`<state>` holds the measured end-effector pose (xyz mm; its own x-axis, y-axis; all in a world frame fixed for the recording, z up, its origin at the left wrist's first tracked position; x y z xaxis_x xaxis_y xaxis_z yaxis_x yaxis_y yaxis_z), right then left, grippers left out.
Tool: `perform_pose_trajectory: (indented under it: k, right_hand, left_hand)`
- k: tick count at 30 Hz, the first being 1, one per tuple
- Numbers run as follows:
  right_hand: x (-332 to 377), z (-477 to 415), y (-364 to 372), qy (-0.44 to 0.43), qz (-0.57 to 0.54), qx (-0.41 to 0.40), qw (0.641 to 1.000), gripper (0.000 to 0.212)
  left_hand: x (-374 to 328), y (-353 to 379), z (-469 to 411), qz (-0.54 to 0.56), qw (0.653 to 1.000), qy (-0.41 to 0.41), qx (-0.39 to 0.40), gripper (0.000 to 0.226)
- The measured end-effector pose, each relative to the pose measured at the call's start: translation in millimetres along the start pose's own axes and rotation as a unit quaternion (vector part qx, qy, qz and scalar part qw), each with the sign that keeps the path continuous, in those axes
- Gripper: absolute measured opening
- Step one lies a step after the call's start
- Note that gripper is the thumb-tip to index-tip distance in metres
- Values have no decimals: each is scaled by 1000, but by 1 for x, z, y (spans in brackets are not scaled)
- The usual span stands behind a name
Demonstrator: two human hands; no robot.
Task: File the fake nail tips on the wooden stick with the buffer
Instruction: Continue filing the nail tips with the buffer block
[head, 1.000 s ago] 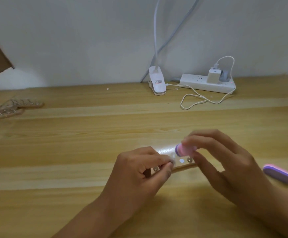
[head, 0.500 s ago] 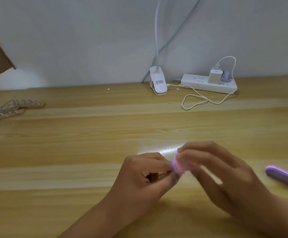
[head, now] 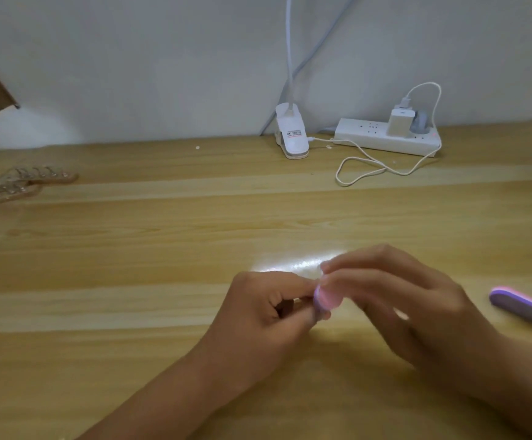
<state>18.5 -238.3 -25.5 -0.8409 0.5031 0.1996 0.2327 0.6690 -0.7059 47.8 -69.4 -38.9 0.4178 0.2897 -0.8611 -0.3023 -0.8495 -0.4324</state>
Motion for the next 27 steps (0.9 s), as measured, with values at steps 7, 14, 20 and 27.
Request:
perform_pose_trajectory:
  k: [7,14,20,27]
  right_hand:
    - [-10,0,-13,10,20,-12,1000,20]
    - [-1,2,-3,-25,30,-8,999,22]
    - [3,1,0,-19,17,-26,999,23]
    - [-5,-1,-5,3,18,-36,999,22]
  left_hand:
    - [1,0,-2,33,999,-20,-22,14]
    - [1,-3,-2,41,999,-5,-12,12]
    - [2,-2,-2,63,998,2,2,15]
    - [2,-3,-1,4,999,6,-33,15]
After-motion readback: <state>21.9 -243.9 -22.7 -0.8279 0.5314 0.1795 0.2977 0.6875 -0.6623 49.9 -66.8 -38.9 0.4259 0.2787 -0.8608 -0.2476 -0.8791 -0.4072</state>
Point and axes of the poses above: each hand's wrist, its own z-axis away from the middle knuckle, its own y-axis out of the palm, x = y × z, the point moved 4 cm from there along -z, towards the middle knuckle, and after that the axes turned 8 degrees about -y, right-handed, at the moved point
